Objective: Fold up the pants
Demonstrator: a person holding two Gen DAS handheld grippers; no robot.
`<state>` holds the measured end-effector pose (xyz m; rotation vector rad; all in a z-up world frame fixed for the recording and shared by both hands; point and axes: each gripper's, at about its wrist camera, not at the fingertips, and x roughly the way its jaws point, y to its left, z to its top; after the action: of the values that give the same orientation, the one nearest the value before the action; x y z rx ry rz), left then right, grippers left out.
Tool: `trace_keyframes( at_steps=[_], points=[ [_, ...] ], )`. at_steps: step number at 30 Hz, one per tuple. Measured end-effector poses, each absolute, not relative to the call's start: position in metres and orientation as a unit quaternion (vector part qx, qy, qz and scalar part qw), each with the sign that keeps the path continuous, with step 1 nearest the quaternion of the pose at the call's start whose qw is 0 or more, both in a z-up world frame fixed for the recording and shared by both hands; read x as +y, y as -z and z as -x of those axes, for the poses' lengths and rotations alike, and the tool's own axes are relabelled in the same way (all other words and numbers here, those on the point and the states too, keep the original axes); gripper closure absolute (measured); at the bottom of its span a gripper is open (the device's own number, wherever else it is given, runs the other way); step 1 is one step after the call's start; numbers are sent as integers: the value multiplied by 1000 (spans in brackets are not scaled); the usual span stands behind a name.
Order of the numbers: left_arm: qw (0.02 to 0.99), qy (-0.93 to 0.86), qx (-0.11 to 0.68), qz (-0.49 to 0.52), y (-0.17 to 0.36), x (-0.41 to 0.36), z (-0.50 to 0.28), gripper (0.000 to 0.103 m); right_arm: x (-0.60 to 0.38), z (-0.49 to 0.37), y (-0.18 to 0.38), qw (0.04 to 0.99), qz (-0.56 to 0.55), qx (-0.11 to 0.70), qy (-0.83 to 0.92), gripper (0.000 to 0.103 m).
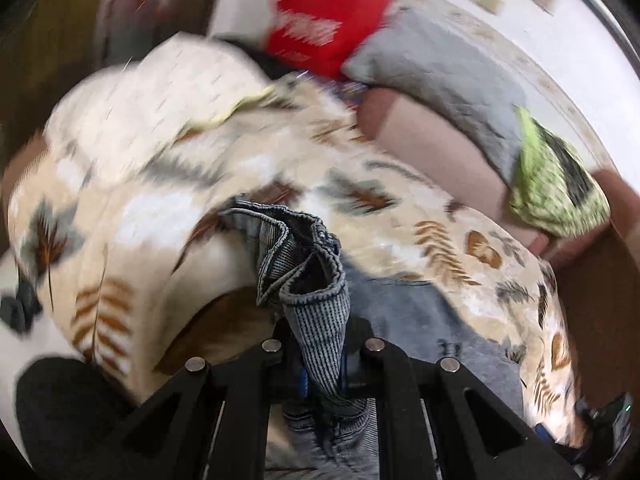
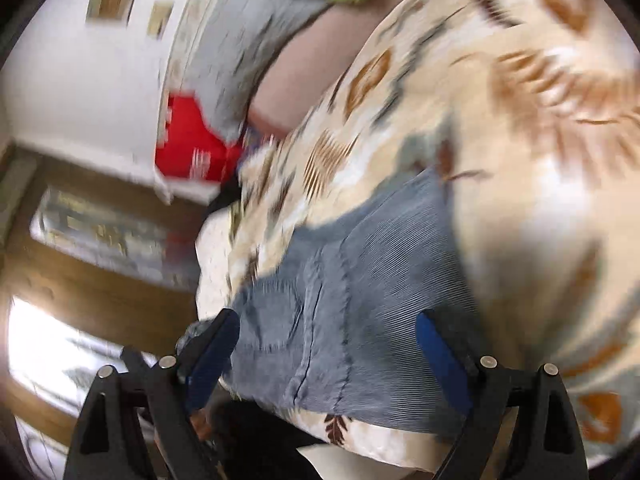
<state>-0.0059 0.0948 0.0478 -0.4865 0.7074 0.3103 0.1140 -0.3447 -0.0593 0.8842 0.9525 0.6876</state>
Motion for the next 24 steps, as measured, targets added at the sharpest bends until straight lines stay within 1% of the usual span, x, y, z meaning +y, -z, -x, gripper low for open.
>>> trace_keyframes(
  at_steps=[4, 7, 9, 11, 13, 14, 15, 16, 17, 18, 19, 20, 22, 24],
  points=[
    [932, -90, 319, 146, -86, 18, -6, 93, -386, -104, 55, 747, -447, 388, -302, 11],
    [943, -31, 317, 94, -94, -46, -14, 93, -410, -97, 59, 749, -460, 378, -291, 11],
    [943, 11, 325, 70, -90, -85, -18, 93, -424, -92, 64, 746, -474, 373, -283, 11],
    [934, 48, 351, 55, -76, -120, -23, 93, -436, -88, 68, 746, -483, 368, -272, 11],
    [914, 79, 397, 25, -45, -155, -34, 92, -443, -85, 72, 744, -491, 366, -267, 11],
    [895, 92, 436, 10, -22, -171, -42, 91, -445, -85, 74, 743, -493, 367, -266, 11],
    [870, 107, 480, -13, 4, -185, -49, 86, -447, -83, 75, 742, -493, 369, -265, 11],
    [850, 115, 512, -36, 25, -195, -52, 85, -447, -84, 76, 742, -491, 373, -264, 11],
    [856, 117, 502, -46, 26, -198, -48, 85, -443, -85, 77, 741, -488, 377, -264, 11],
    [865, 128, 482, -47, 17, -198, -41, 76, -440, -86, 78, 741, -484, 383, -265, 11],
    [866, 154, 476, -30, 5, -194, -36, 61, -440, -85, 79, 742, -478, 388, -266, 11],
    [861, 178, 476, -4, -9, -186, -33, 54, -437, -85, 79, 744, -471, 391, -268, 11],
    [870, 192, 454, 32, -32, -166, -24, 39, -430, -85, 78, 745, -462, 396, -273, 11],
    [896, 163, 408, 58, -56, -135, -10, 30, -423, -84, 74, 745, -454, 400, -280, 11]
  ],
)
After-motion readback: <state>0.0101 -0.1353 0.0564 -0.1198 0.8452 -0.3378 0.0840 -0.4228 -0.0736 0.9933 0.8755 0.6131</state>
